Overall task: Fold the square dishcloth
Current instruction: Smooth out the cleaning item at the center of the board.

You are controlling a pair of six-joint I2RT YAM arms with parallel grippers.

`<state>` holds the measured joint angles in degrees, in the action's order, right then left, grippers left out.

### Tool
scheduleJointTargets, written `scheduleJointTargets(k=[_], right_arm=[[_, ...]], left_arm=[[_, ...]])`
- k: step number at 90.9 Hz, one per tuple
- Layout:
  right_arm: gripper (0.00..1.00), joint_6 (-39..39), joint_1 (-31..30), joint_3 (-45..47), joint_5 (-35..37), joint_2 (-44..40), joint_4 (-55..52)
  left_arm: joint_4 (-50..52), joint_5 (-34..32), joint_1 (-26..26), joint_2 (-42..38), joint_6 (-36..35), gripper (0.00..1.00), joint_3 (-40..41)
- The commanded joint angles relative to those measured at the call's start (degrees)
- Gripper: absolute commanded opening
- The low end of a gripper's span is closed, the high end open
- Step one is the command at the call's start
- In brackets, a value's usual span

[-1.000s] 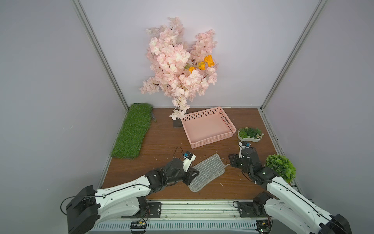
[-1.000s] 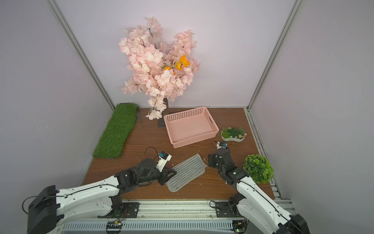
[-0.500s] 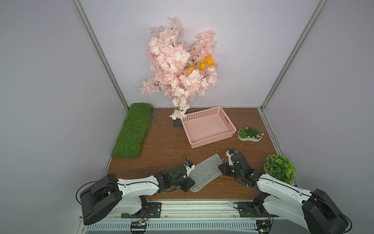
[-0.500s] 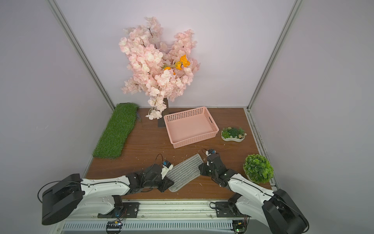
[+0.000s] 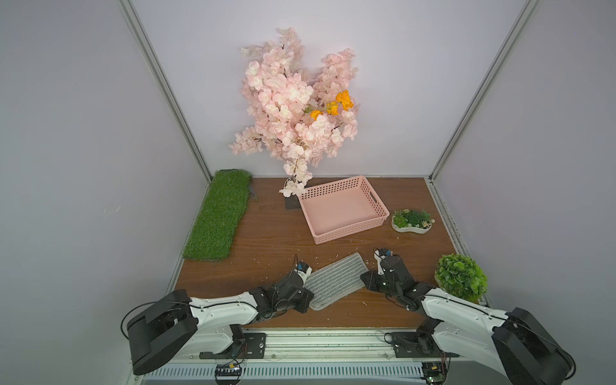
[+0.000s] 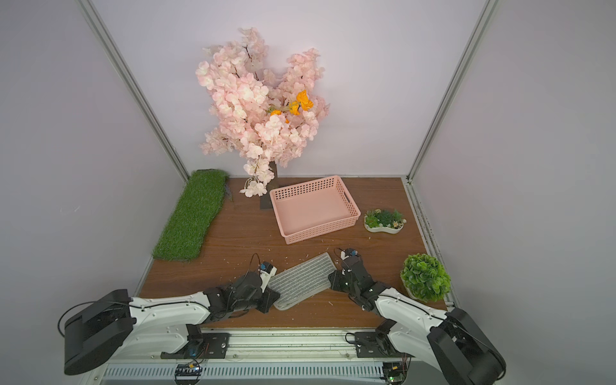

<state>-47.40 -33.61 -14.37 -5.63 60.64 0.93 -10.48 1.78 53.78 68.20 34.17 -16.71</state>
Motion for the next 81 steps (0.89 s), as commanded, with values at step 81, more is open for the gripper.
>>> scheduleJointTargets(k=[81], right_arm=[[0.13,-1.64,-0.46,-3.99,-3.62,17.53,33.91]], left_arm=[[-10.60,-1.09,-8.10,9.87,-5.26,0.18,-6.62]])
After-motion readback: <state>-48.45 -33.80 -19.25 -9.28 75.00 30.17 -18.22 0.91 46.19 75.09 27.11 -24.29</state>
